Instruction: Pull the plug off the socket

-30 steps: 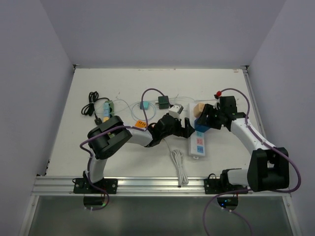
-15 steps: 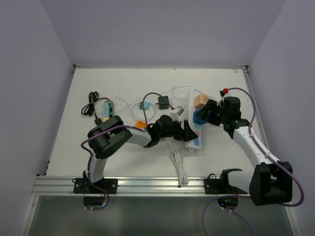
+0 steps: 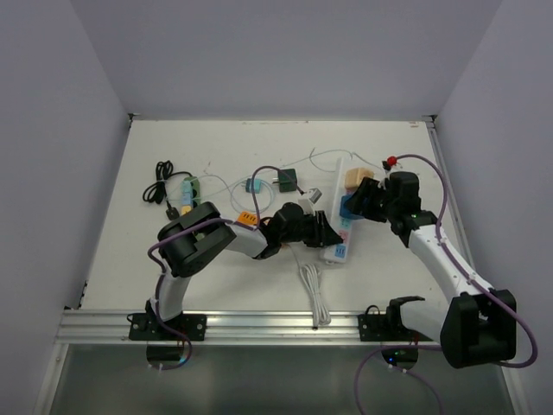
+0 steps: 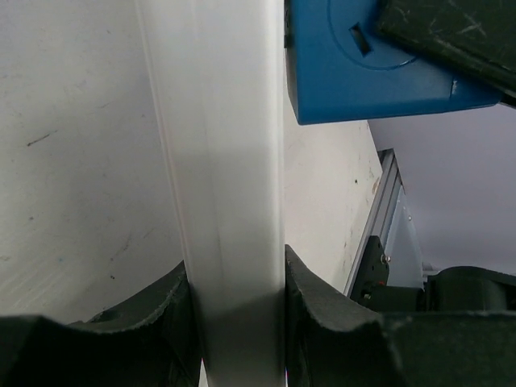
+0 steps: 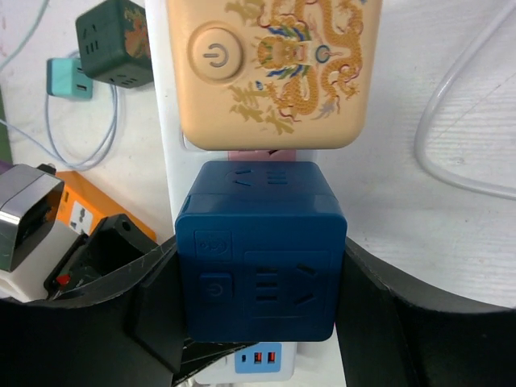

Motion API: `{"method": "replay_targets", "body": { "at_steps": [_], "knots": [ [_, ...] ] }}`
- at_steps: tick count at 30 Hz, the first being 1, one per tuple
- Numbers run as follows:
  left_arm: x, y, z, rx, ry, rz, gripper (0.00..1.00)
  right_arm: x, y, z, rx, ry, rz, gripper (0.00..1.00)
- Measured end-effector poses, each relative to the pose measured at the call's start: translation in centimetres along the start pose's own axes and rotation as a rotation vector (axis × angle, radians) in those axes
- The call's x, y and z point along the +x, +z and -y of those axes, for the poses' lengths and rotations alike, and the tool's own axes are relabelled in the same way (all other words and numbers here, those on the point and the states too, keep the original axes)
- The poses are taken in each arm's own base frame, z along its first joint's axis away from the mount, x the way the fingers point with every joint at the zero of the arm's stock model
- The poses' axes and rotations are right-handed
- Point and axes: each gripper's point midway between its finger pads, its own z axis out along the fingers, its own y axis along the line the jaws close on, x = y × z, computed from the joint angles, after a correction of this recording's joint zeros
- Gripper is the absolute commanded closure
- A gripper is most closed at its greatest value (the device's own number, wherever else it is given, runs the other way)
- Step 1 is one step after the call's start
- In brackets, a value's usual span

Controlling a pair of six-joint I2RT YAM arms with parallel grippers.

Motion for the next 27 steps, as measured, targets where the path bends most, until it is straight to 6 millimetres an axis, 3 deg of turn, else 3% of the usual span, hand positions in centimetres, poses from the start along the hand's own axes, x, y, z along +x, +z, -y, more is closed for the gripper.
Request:
{"method": "replay_targets", "body": {
  "at_steps": [6, 8, 13, 21, 27],
  "knots": [
    [0.4, 0.3, -0.2, -0.035, -0.002, -0.018, 0.94, 0.1, -0.3, -0.2, 0.090, -0.112, 0.003, 1.00],
    [0.2, 0.4, -0.3, -0.048, -0.008, -0.021, 0.96, 0.1, -0.3, -1.1, 0.096, -0.168, 0.012, 1.00],
    [0.0, 0.6, -0.3, -0.064, -0.020, -0.025, 0.96, -0.1, -0.3, -1.6, 0.125, -0.226, 0.037, 1.00],
    [0.4, 0.7, 0.1, -0.022, -0.032, -0.027, 0.97, -0.3, -0.6, -1.1, 0.141, -0.220, 0.044, 1.00],
    [1.0, 0.3, 0.1, 0.003, -0.048, -0.032, 1.00, 0.0, -1.2, 0.2, 0.086, -0.100, 0.020, 1.00]
  ]
}}
